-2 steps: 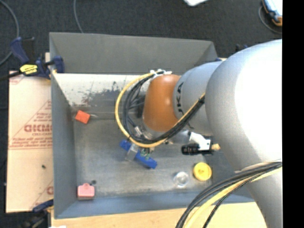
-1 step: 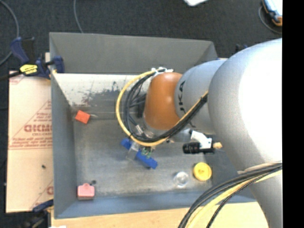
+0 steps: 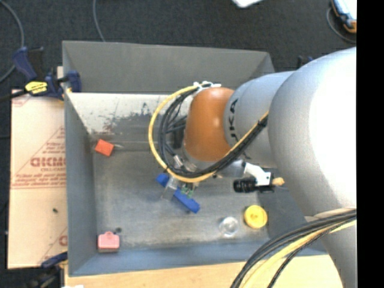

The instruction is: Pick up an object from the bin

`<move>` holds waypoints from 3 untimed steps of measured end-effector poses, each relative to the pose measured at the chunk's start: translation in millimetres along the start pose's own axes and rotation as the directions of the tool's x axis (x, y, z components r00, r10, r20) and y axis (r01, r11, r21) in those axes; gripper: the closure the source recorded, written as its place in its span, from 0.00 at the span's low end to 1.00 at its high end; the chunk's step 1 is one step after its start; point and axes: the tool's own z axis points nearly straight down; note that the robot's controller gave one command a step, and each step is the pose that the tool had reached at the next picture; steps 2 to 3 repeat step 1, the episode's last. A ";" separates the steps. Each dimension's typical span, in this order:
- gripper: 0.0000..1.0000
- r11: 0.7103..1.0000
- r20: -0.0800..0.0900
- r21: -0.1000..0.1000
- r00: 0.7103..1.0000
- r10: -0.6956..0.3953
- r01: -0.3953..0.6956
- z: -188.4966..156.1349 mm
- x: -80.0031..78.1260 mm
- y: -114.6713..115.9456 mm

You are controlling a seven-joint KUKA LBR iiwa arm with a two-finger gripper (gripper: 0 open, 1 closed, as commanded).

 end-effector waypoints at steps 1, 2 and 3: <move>1.00 1.000 -0.001 0.001 1.000 0.000 0.000 -22.8 0.1 -0.3; 1.00 1.000 -0.001 0.001 1.000 0.000 0.000 -22.8 0.1 -0.3; 1.00 1.000 -0.001 0.001 1.000 0.000 0.000 -22.8 0.1 -0.3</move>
Offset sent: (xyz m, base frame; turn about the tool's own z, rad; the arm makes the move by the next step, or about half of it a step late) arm 0.0001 -0.0001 0.0042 0.0000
